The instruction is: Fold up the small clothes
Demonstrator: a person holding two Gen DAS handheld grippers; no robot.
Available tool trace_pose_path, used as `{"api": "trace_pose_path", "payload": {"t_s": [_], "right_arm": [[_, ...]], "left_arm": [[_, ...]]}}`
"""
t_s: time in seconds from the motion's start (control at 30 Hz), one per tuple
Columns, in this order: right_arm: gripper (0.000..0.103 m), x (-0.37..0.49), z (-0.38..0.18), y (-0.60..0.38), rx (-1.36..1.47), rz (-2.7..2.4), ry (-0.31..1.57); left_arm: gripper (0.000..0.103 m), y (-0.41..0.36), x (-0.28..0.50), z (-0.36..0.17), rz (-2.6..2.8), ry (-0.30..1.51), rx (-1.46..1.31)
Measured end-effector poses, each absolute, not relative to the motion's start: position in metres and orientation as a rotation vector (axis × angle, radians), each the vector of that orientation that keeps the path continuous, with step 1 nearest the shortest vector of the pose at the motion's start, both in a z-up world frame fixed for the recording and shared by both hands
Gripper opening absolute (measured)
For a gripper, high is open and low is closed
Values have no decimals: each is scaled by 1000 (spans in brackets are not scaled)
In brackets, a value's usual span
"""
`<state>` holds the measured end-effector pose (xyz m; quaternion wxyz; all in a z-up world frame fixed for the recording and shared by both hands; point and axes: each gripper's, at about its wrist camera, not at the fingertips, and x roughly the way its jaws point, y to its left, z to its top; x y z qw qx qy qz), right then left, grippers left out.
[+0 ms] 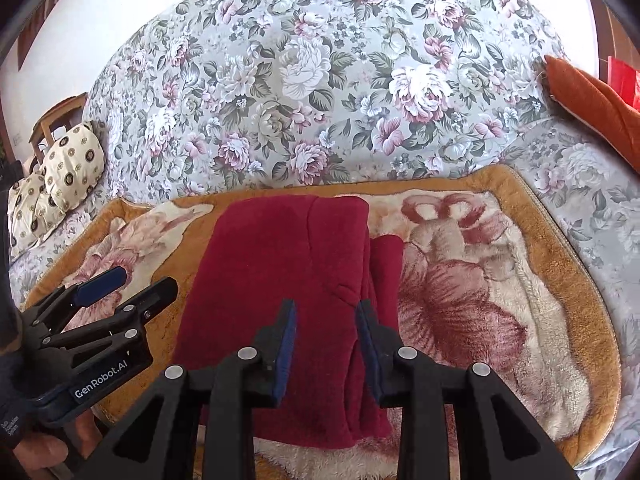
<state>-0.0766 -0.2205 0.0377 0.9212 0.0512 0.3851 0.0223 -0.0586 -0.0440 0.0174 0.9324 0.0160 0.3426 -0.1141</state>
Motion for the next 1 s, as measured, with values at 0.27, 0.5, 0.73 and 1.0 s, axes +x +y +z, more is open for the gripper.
{"api": "trace_pose_path", "payload": {"t_s": [0.27, 0.5, 0.73, 1.0], "right_arm": [[30, -75, 38, -215, 100, 52, 793], [30, -74, 37, -211, 95, 58, 797], [30, -72, 34, -212, 104, 59, 805], [30, -71, 32, -211, 104, 59, 809]], "left_arm": [[71, -46, -58, 17, -226, 691, 46], [71, -46, -59, 17, -225, 689, 46], [71, -48, -59, 18, -223, 683, 48], [71, -52, -56, 17, -235, 687, 57]]}}
